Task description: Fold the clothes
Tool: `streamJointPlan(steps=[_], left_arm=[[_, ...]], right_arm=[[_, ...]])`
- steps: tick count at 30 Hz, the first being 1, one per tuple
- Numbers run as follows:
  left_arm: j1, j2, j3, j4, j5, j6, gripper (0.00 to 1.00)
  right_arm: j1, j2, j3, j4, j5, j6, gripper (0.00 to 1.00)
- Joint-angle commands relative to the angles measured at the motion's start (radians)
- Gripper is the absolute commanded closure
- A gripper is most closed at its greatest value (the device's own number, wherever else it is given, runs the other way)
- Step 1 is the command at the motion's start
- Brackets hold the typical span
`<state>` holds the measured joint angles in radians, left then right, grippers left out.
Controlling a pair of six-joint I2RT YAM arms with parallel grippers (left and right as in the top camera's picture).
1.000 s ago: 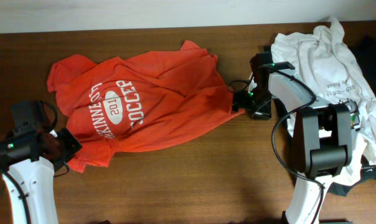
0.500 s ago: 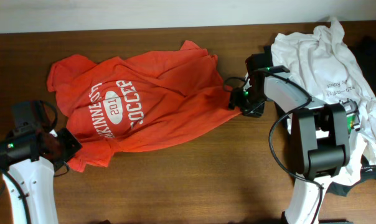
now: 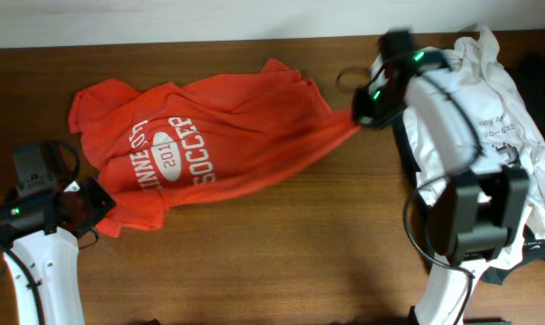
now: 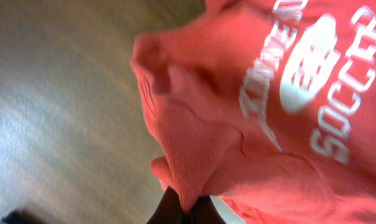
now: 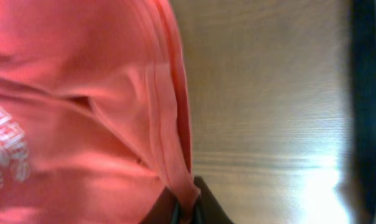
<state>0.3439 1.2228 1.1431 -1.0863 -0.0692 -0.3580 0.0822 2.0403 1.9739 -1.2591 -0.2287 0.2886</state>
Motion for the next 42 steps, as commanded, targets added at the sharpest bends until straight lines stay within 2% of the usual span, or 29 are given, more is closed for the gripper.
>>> streamJointPlan(steps=[1,6,13,18,19,27,29,33,37,42], left_arm=[[0.006,-0.013,0.068,0.020,0.002,0.012,1.00],[0.006,-0.013,0.087,0.000,0.006,0.012,1.00],[0.006,-0.013,0.087,-0.007,0.025,0.012,1.00],[0.006,-0.013,0.087,-0.016,0.029,0.012,1.00],[0.006,-0.013,0.087,-0.021,0.029,0.012,1.00],[0.006,-0.013,0.087,-0.052,0.028,0.012,1.00],[0.006,-0.013,0.086,-0.056,0.028,0.012,1.00],[0.006,-0.013,0.086,-0.056,0.029,0.012,1.00],[0.006,-0.013,0.086,-0.059,0.029,0.012,1.00],[0.006,-0.013,0.086,-0.063,0.028,0.012,1.00]], right_arm=[[-0.005,-0.065,0.152,-0.137,0.146,-0.049,0.91],[-0.005,-0.053,0.101,-0.270,0.249,-0.049,0.91],[-0.006,-0.053,0.053,-0.275,0.268,-0.049,0.91],[-0.006,-0.053,0.035,-0.338,0.267,-0.070,0.90],[-0.005,-0.053,0.029,-0.342,0.268,-0.076,0.73],[-0.005,-0.053,0.016,-0.370,0.268,-0.076,0.72],[-0.005,-0.053,0.002,-0.394,0.267,-0.085,0.67],[-0.005,-0.053,-0.128,-0.410,0.214,-0.091,0.65],[-0.005,-0.054,-0.333,-0.285,0.086,-0.101,0.54],[-0.005,-0.054,-0.534,-0.113,-0.065,-0.102,0.51]])
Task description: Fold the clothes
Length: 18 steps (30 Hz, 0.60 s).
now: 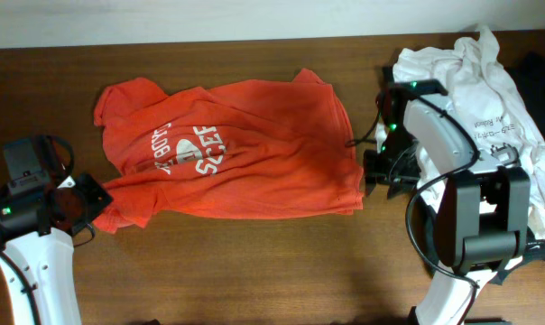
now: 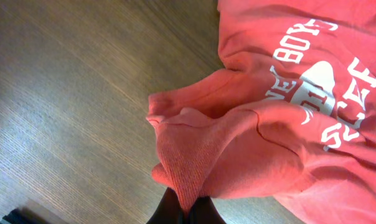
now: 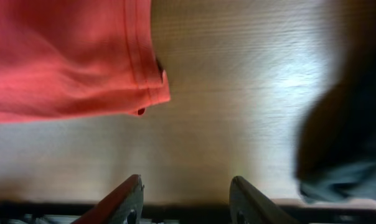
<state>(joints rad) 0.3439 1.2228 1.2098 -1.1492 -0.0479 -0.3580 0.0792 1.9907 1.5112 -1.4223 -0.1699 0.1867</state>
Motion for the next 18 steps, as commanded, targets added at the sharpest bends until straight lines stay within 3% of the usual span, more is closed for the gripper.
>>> streamJointPlan(steps=[1,6,18], left_arm=[[0.006,-0.013,0.019,0.000,0.007,0.012,1.00],[0.006,-0.013,0.019,0.000,0.007,0.012,1.00],[0.006,-0.013,0.019,-0.005,0.007,0.012,1.00]], right_arm=[[-0.001,-0.004,-0.094,0.081,-0.145,-0.011,0.51],[-0.001,-0.004,-0.179,0.236,-0.182,-0.023,0.51],[-0.001,-0.004,-0.309,0.389,-0.189,0.002,0.56]])
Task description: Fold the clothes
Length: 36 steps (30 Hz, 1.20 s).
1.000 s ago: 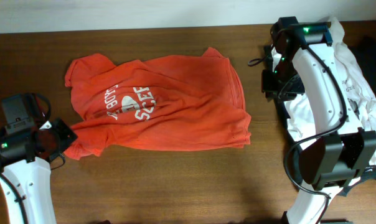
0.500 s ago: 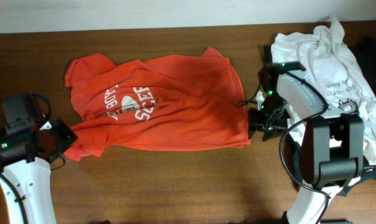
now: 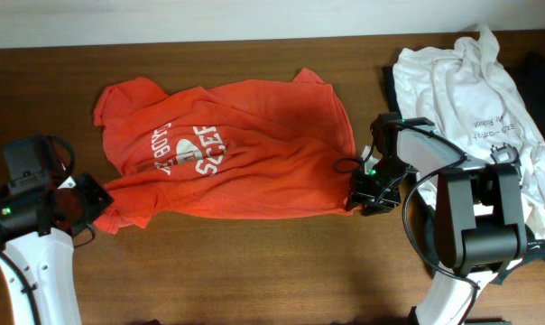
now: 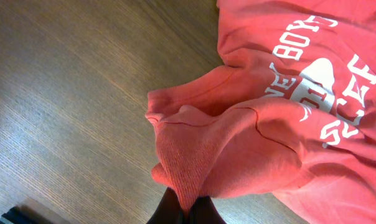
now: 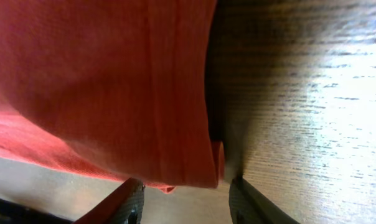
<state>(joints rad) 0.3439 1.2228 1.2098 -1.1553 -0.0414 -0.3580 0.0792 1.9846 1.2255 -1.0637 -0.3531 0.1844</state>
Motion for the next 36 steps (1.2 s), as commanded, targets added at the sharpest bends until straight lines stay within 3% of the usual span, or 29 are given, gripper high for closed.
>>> streamJointPlan(steps=[1,3,5,10,18,23,26,29,36], left_arm=[[0.006,-0.013,0.019,0.002,0.000,0.012,1.00],[0.006,-0.013,0.019,0.002,0.000,0.012,1.00],[0.006,-0.013,0.019,0.002,0.000,0.012,1.00],[0.006,-0.013,0.019,0.001,0.000,0.012,1.00],[0.006,-0.013,0.019,-0.001,0.000,0.012,1.00],[0.006,-0.013,0.019,-0.002,0.000,0.012,1.00],[0.006,-0.013,0.019,-0.006,0.000,0.012,1.00],[0.006,-0.013,0.019,-0.006,0.000,0.012,1.00],[0.006,-0.013,0.019,-0.004,0.000,0.012,1.00]], right_arm=[[-0.001,0.002,-0.023,0.037,-0.006,0.007,0.59],[-0.001,0.002,-0.023,0.044,-0.006,0.007,0.79],[-0.002,0.002,-0.023,0.058,-0.002,0.007,0.90],[-0.002,0.002,-0.011,0.083,0.000,0.007,0.90],[-0.002,0.002,0.026,0.048,0.120,0.006,0.77],[-0.002,0.002,0.026,0.074,0.118,0.007,0.76],[-0.001,0.002,0.026,0.077,0.118,0.007,0.78],[-0.001,0.002,0.026,0.085,0.118,0.007,0.96],[-0.003,-0.016,0.098,0.018,0.121,-0.001,0.96]])
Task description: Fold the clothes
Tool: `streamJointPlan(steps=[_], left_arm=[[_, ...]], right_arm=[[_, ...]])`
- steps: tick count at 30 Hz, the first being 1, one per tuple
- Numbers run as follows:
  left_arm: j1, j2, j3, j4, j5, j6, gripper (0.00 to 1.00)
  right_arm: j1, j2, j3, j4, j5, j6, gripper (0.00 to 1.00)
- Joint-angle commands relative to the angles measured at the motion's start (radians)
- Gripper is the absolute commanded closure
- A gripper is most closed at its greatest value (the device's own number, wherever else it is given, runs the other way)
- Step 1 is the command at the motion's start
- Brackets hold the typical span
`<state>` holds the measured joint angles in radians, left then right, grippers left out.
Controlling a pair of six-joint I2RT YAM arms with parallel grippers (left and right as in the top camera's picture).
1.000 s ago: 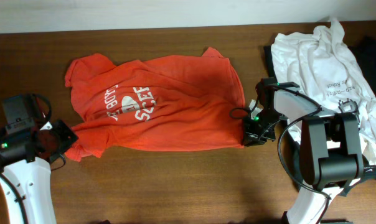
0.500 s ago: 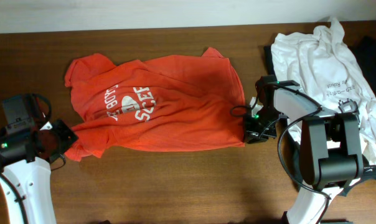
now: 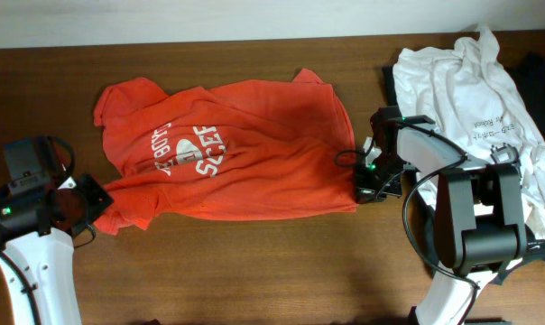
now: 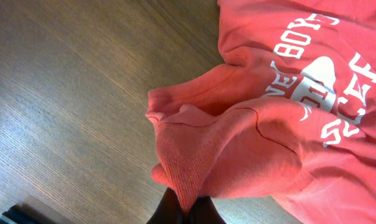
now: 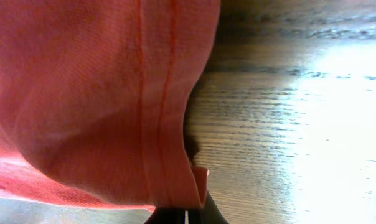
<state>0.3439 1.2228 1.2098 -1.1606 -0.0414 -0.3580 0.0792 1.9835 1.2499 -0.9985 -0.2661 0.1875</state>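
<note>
An orange T-shirt (image 3: 245, 153) with white lettering lies spread, print up, across the middle of the wooden table (image 3: 254, 262). My left gripper (image 3: 90, 204) is at the shirt's lower left corner and is shut on a bunched fold of its cloth (image 4: 194, 168); the black fingertips (image 4: 170, 208) just show under the fold. My right gripper (image 3: 363, 191) is at the shirt's lower right corner, shut on the stitched hem (image 5: 166, 130), whose corner wraps over the fingers at the bottom of the right wrist view.
A heap of white garments (image 3: 471, 81) lies at the back right, behind my right arm. Something dark (image 3: 539, 63) lies at the far right edge. Bare wood runs along the front of the table, below the shirt.
My right gripper was open with its fingers either side of the shirt's lower right hem corner. It is now shut on that corner. The left gripper and the shirt have not moved.
First both grippers held the shirt, the right one pulling it towards the back right. Then the shirt lay flatter and further right, and the right gripper was open, clear of the hem. It then straddled the lower right corner and has now shut on it.
</note>
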Motion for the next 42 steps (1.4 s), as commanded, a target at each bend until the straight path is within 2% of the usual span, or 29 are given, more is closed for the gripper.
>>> streamJointPlan(steps=[1,7,12,18,24,28,35,39,42], left_arm=[[0.006,-0.013,0.019,0.005,0.000,0.012,1.00],[0.006,-0.013,0.020,0.034,0.013,0.013,1.00],[0.006,-0.014,0.074,0.091,0.058,0.054,1.00],[0.006,-0.013,0.311,0.106,0.080,0.172,1.00],[0.006,-0.013,0.590,0.060,0.080,0.222,1.00],[0.006,-0.016,0.721,0.029,0.100,0.223,1.00],[0.006,-0.057,0.861,-0.014,0.158,0.226,1.00],[-0.007,-0.048,0.860,-0.005,0.206,0.225,1.00],[-0.047,0.022,0.860,0.029,0.211,0.240,1.00]], right_arm=[[-0.003,-0.032,0.126,-0.089,0.035,-0.021,0.96],[-0.001,-0.102,0.501,-0.380,0.042,-0.061,0.96],[-0.008,-0.131,0.780,-0.529,0.044,-0.069,0.96],[-0.010,-0.138,1.201,-0.700,0.087,-0.069,0.96],[-0.010,-0.238,1.468,-0.700,0.103,-0.079,0.96],[-0.010,-0.322,1.561,-0.700,0.143,-0.079,0.96],[-0.010,-0.463,1.567,-0.683,0.205,-0.076,0.96],[-0.010,-0.438,1.566,-0.647,0.237,-0.078,0.96],[-0.010,-0.331,1.565,-0.619,0.236,-0.087,0.96]])
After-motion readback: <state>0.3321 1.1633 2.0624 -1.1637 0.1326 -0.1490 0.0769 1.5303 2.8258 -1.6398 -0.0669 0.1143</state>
